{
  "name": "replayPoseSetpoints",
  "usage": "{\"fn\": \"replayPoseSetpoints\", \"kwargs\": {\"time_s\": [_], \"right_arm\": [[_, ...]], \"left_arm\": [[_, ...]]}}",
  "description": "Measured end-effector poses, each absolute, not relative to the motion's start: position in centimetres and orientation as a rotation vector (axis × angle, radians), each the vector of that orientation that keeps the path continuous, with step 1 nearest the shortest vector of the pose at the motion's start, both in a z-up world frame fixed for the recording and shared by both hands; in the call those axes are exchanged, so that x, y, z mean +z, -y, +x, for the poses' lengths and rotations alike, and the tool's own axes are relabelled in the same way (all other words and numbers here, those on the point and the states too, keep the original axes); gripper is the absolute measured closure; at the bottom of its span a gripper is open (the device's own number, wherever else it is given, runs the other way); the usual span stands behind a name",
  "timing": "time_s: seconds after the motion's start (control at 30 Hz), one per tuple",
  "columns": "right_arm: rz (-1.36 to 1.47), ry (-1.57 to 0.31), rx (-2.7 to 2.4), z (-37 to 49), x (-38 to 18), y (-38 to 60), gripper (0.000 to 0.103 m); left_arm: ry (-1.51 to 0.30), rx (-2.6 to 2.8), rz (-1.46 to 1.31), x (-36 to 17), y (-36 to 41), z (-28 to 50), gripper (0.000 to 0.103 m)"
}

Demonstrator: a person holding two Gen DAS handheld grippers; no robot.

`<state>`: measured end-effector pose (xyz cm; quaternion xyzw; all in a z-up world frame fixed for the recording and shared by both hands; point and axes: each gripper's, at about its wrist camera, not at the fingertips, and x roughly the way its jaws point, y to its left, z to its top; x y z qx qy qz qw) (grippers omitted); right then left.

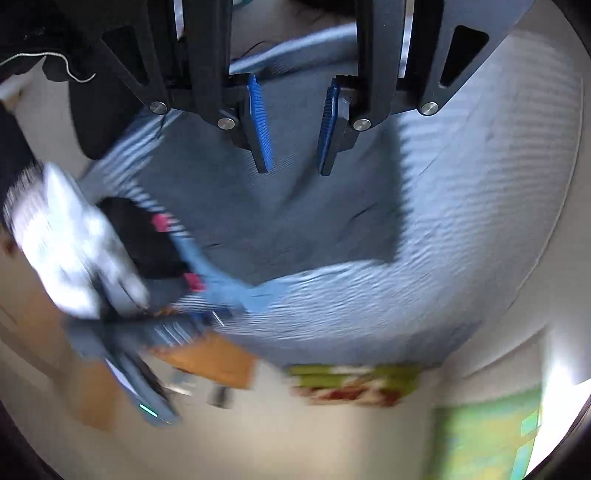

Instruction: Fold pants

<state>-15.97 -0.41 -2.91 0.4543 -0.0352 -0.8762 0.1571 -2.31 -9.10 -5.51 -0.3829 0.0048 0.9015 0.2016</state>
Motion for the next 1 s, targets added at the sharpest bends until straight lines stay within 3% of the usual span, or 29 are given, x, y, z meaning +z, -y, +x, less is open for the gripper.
{"fn": "replayPoseSetpoints", "kwargs": {"time_s": [0.07,0.3,0.47,0.57,0.7,0.77,1.0], "right_arm": [[1.308,0.143,-2.552,-10.2,-3.2,-5.4,0.066],[1.406,0.301,-2.821,4.8,-4.5,-18.8,0.065],[1.393,0.408,-2.921,11.2,-4.5,-23.6,0.065],[1.362,0.44,-2.943,12.4,-3.9,-24.3,0.065],[1.301,0.384,-2.967,13.4,-2.6,-24.5,0.06],[1.276,0.363,-2.968,13.3,-2.1,-24.1,0.055],[1.242,0.266,-2.939,10.1,-2.2,-22.2,0.049]], "left_arm": [[-0.087,2.436,-1.043,-4.5,4.5,-3.9,0.075],[-0.125,2.236,-0.986,-1.5,-12.8,-6.9,0.075],[-0.204,2.089,-1.002,-1.4,-23.3,-5.1,0.075],[-0.247,2.05,-0.989,-0.9,-27.4,-3.2,0.07],[-0.264,2.046,-0.965,-0.1,-28.5,-1.1,0.05],[-0.259,2.062,-0.96,0.2,-27.8,-0.6,0.045],[-0.167,2.205,-1.003,-0.5,-19.7,-2.1,0.043]]}}
